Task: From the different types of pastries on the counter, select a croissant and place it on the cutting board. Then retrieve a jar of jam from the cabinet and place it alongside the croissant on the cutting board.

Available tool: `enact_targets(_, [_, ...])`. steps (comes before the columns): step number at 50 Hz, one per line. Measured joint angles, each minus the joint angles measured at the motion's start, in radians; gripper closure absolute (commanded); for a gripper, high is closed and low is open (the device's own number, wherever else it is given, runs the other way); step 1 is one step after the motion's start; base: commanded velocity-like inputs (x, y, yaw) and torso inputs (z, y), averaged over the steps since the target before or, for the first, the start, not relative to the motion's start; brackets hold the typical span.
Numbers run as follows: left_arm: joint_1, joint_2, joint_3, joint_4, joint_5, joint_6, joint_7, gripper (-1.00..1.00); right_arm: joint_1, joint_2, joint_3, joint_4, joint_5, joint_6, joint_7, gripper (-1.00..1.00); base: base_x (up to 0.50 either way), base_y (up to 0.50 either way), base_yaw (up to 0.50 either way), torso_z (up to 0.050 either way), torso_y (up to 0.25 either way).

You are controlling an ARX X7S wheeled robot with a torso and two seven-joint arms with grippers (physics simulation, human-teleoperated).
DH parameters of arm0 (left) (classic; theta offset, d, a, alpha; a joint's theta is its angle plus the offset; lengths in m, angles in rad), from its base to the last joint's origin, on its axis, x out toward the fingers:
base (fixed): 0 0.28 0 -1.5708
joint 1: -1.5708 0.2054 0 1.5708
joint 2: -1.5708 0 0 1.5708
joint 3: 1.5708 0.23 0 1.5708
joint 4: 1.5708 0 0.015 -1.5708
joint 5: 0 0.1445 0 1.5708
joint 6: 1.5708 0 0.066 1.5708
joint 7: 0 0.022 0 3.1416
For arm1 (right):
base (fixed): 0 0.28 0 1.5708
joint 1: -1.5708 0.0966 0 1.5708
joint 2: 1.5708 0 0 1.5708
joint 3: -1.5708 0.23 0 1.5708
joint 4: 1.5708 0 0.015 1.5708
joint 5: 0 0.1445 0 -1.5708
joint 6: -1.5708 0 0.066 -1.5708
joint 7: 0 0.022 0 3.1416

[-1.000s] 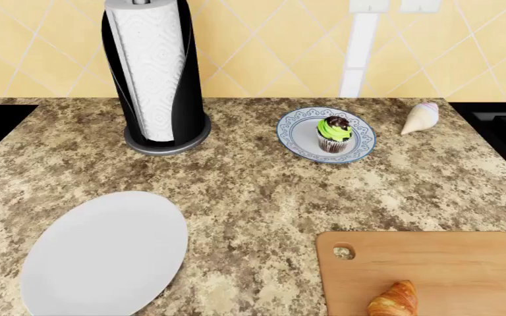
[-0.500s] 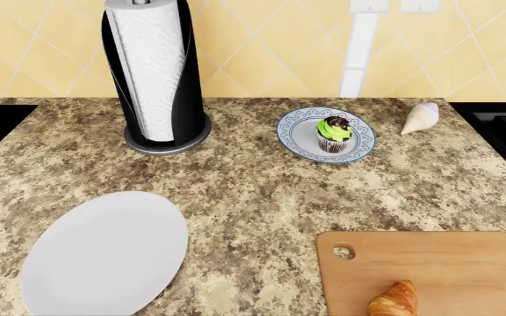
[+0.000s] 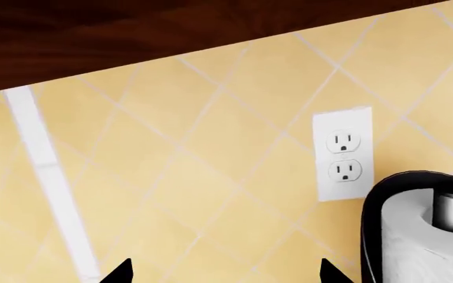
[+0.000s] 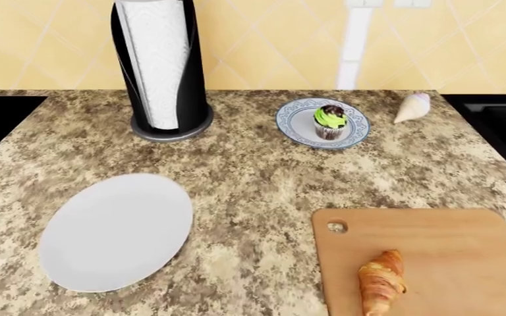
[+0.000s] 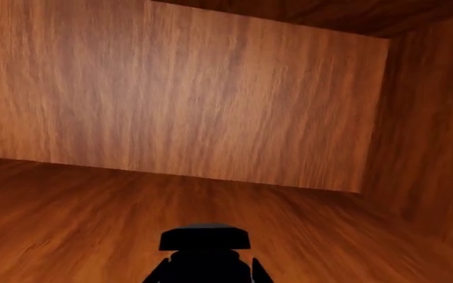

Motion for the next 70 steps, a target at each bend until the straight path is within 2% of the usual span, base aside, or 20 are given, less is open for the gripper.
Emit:
enact_targets(26, [-0.01,-0.008,-0.014,0.0,-0.006,0.01,-0.015,-1.0,-0.001,-0.012,0.02,-0.04,-0.05,-0.052,-0.049,1.0,-0.5,0.0,0.0,0.0,0.0])
enact_targets(42, [0.024,-0.004,-0.081,0.001,-0.026,0.063,-0.09,-1.0,0.0,0.011,0.028,-0.03,-0.014,-0.161,-0.106,1.0,0.0,0.0,0.0,0.0,0.0])
enact_targets(52, [0.037,-0.004,-0.133,0.006,-0.046,0.089,-0.089,-1.0,0.0,0.043,0.026,0.013,0.017,-0.232,-0.138,1.0,0.0,0.0,0.0,0.0,0.0])
enact_targets(60, [0.128,-0.015,-0.196,0.221,-0.097,-0.02,-0.101,-1.0,-0.008,0.064,0.016,0.008,0.031,-0.247,-0.187,1.0,0.0,0.0,0.0,0.0,0.0])
enact_targets(70, [0.277,-0.029,-0.284,0.567,-0.176,-0.202,-0.137,-1.0,-0.151,0.092,0.001,-0.346,0.026,-0.066,-0.272,1.0,0.0,0.0,0.0,0.0,0.0])
